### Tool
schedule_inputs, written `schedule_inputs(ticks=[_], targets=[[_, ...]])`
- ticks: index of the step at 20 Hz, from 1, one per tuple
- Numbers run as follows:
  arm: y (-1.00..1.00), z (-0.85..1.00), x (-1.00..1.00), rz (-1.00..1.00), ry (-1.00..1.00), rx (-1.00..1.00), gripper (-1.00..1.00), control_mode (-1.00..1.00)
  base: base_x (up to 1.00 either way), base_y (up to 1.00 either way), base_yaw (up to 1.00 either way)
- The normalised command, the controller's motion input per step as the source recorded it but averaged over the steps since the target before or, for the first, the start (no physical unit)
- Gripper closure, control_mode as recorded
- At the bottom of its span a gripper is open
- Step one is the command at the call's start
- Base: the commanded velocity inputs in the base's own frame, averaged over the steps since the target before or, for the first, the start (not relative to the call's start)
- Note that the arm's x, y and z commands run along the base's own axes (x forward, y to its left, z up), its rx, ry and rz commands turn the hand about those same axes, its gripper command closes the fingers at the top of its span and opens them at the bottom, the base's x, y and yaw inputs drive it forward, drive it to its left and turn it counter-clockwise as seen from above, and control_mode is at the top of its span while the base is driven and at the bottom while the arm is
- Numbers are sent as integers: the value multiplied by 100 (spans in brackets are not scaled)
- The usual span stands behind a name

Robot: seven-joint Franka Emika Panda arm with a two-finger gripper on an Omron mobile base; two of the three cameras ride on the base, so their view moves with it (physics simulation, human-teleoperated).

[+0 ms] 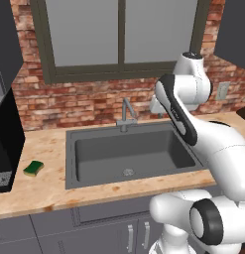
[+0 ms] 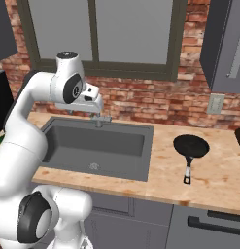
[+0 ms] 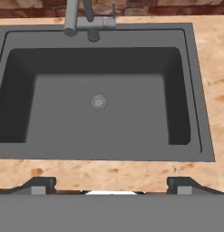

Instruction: Pick the pan and sponge and place them into the sink. Then turn on the water.

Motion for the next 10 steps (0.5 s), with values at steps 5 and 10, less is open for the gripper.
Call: schedule_inputs(ticks=[5,10], targets=[[-23,0,0,0,0,0,-100,-100,0,0,0],[-24,0,0,0,0,0,-100,-100,0,0,0]])
